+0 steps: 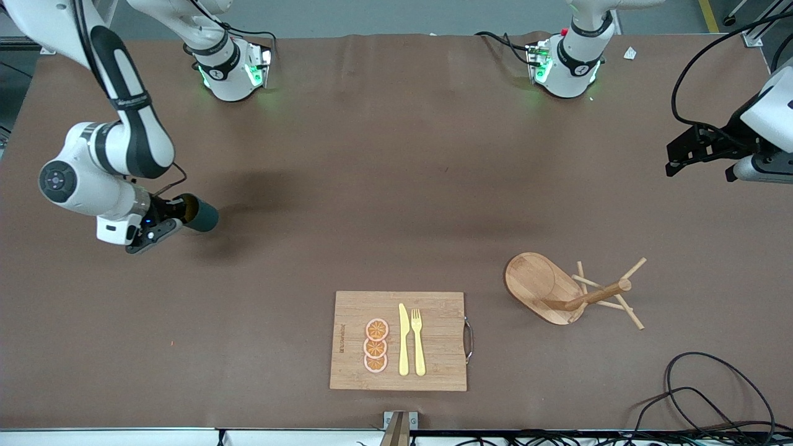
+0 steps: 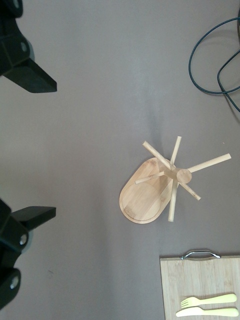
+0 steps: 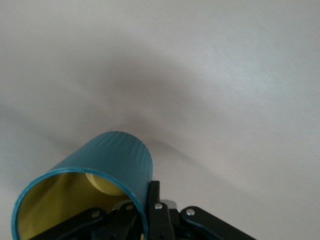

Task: Pass cup and hang on rack
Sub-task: 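Carry the teal mug with the right gripper toward the table middle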

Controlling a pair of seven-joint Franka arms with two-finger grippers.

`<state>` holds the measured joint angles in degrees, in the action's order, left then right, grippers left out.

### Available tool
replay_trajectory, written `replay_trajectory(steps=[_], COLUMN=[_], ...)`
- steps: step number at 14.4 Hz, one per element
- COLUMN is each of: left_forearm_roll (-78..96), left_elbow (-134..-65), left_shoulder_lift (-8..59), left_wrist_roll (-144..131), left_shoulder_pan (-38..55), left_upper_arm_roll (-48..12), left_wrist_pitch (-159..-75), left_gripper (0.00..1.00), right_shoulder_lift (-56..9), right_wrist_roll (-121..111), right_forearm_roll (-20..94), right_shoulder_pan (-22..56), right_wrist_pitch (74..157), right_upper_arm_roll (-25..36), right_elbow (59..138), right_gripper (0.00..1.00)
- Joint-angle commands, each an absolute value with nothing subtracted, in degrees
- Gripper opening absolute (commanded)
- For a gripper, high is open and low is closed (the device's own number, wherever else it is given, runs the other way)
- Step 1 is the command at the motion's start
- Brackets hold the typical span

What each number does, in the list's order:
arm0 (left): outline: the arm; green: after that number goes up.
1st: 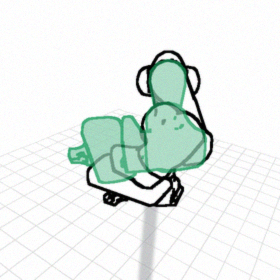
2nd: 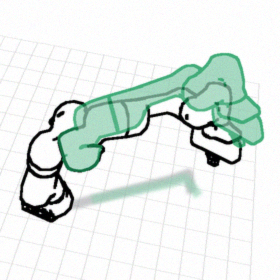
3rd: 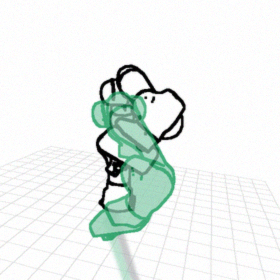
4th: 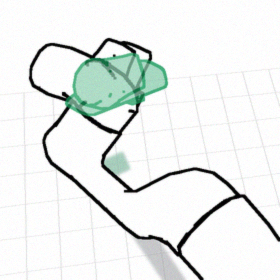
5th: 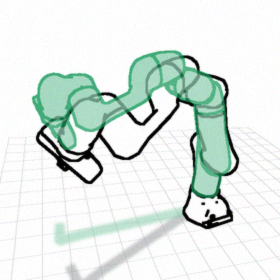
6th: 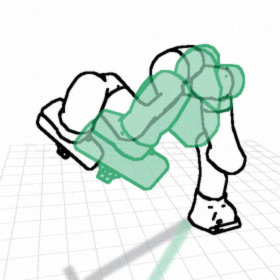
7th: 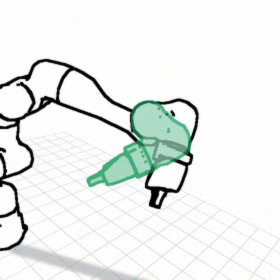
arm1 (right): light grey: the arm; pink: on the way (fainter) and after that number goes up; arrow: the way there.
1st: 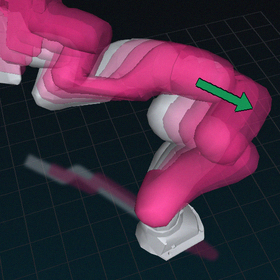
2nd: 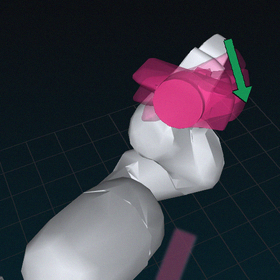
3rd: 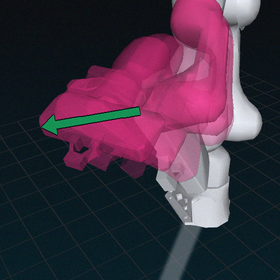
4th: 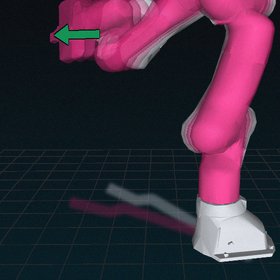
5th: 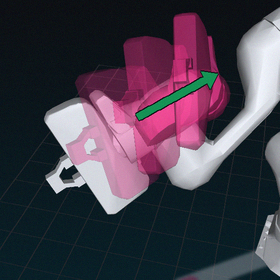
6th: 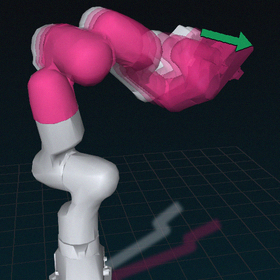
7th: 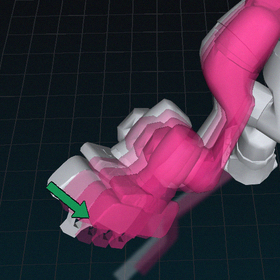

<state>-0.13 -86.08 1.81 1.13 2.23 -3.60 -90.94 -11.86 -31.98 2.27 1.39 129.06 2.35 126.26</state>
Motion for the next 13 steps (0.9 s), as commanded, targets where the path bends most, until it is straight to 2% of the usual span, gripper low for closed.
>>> replay_trajectory(steps=[1, 6, 9, 13], left_forearm_roll=[-0.97, -0.97, -0.88, -0.88], left_elbow=[-85.61, -85.61, -85.61, -85.61], left_shoulder_lift=[1.93, 1.93, 1.93, 1.93], left_wrist_roll=[2.02, 2.02, 2.02, 2.02], left_shoulder_pan=[2.02, 2.02, 2.02, 2.02], left_upper_arm_roll=[-3.78, -3.78, -3.78, -3.78], left_wrist_pitch=[-90.97, -91.05, -91.05, -91.05], left_gripper=[1.0, 1.0, 1.0, 1.0], right_shoulder_lift=[-9.32, -12.2, -18.7, -27.49], right_wrist_roll=[-18.96, 11.73, 24.31, 38.11], right_forearm_roll=[3.51, 3.69, 6.93, 8.17], right_shoulder_pan=[9.28, 27.21, 35.83, 42.87], right_wrist_pitch=[128.06, 128.67, 128.76, 128.76], right_upper_arm_roll=[2.55, 2.64, 2.72, 2.72], right_elbow=[127.44, 122.19, 114.11, 102.86], right_gripper=[0.0, 0.0, 0.0, 0.0])
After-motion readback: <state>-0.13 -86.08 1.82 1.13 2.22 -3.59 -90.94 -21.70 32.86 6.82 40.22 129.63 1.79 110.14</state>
